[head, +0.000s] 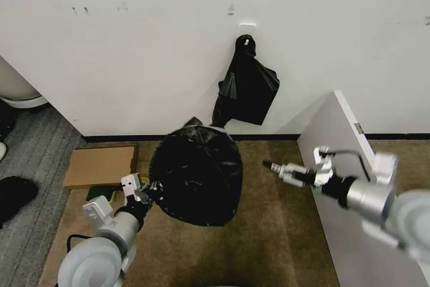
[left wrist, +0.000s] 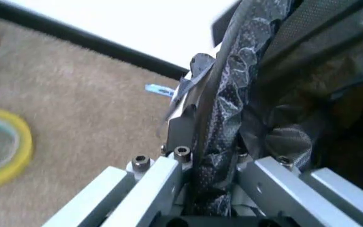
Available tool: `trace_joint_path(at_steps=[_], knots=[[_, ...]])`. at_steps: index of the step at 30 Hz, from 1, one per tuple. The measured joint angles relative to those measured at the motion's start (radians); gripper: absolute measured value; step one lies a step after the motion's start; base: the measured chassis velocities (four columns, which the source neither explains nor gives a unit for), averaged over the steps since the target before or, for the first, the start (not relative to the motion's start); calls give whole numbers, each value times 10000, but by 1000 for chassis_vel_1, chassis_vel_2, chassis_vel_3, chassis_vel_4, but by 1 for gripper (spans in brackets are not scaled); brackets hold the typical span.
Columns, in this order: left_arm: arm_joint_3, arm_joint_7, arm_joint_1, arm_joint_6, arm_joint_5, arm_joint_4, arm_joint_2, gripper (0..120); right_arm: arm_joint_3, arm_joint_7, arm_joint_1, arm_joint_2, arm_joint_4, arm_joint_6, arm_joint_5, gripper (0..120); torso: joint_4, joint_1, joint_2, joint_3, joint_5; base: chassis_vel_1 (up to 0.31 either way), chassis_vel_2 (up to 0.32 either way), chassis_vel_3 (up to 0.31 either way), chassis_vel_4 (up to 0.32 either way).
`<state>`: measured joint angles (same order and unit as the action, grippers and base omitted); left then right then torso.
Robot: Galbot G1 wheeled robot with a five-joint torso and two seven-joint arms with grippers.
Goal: Place the garbage bag over the trash bin.
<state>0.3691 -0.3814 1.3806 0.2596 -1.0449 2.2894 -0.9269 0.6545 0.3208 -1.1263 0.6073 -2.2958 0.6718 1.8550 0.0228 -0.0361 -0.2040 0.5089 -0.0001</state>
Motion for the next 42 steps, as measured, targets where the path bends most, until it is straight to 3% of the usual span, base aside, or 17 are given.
trace_joint_path(at_steps=[10,20,42], knots=[[-121,1533,159,-459,2365,-572,304,0,-1562,-303,1426,-266,497,292,-194,100,1,0,0,1,0,0,0,0,0],[-163,1736,177,-651,2934,-607,273,0,-2296,-188,1698,1,322,398,-438,98,2,0,0,-1,-1,0,0,0,0],[-279,1547,70,-672,2890,-479,287,0,-2687,112,1823,453,267,205,-904,18,1,0,0,0,0,0,0,0,0]])
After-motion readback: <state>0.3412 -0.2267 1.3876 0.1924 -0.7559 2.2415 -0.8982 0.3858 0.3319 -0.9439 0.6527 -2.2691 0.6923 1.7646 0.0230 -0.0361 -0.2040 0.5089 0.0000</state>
